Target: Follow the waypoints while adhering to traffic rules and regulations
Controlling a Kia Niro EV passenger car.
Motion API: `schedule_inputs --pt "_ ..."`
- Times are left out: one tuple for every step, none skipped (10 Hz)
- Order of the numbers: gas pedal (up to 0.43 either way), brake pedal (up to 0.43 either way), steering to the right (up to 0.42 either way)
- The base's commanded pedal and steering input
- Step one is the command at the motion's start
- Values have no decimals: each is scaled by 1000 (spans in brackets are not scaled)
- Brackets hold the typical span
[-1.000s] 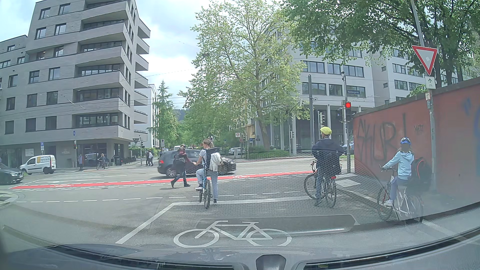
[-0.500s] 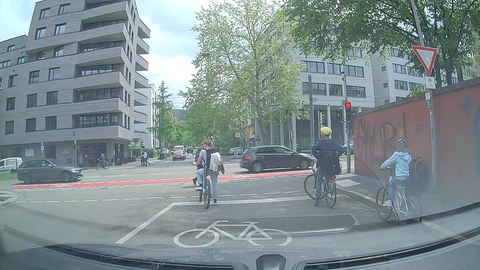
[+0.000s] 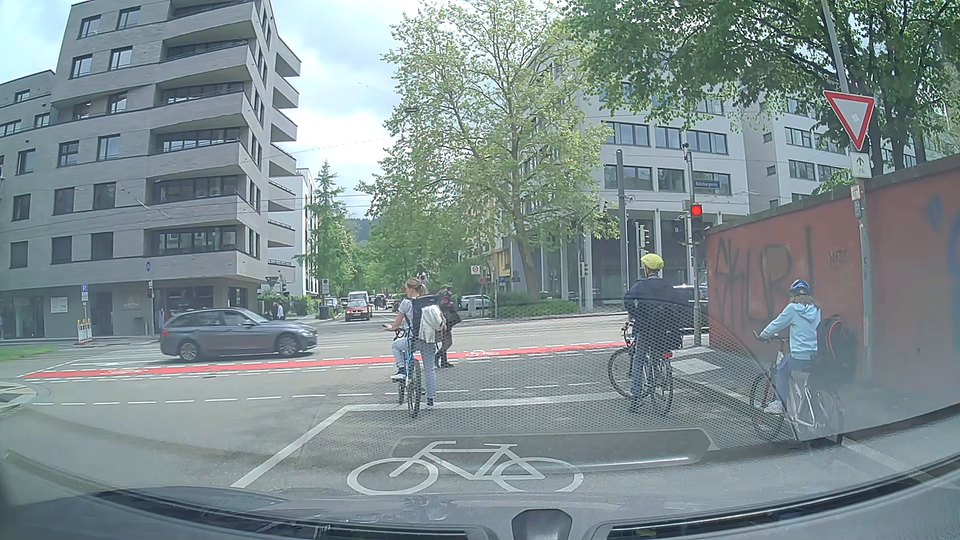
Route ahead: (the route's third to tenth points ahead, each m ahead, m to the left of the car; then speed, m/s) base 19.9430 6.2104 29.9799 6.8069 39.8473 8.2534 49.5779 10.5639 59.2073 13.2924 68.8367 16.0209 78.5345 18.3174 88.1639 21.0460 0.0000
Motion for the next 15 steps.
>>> schedule_inputs --pt "0 262 -16" --pt "0 262 -16" --pt "0 262 -16" --pt "0 262 -16" --pt "0 262 -16" --pt "0 262 -16" --pt "0 262 -16" --pt "0 262 -16" --pt "0 262 -16" --pt "0 262 -16" --pt "0 262 -16" --pt "0 262 -16" --pt "0 262 -16" --pt "0 262 -16" --pt "0 262 -16"
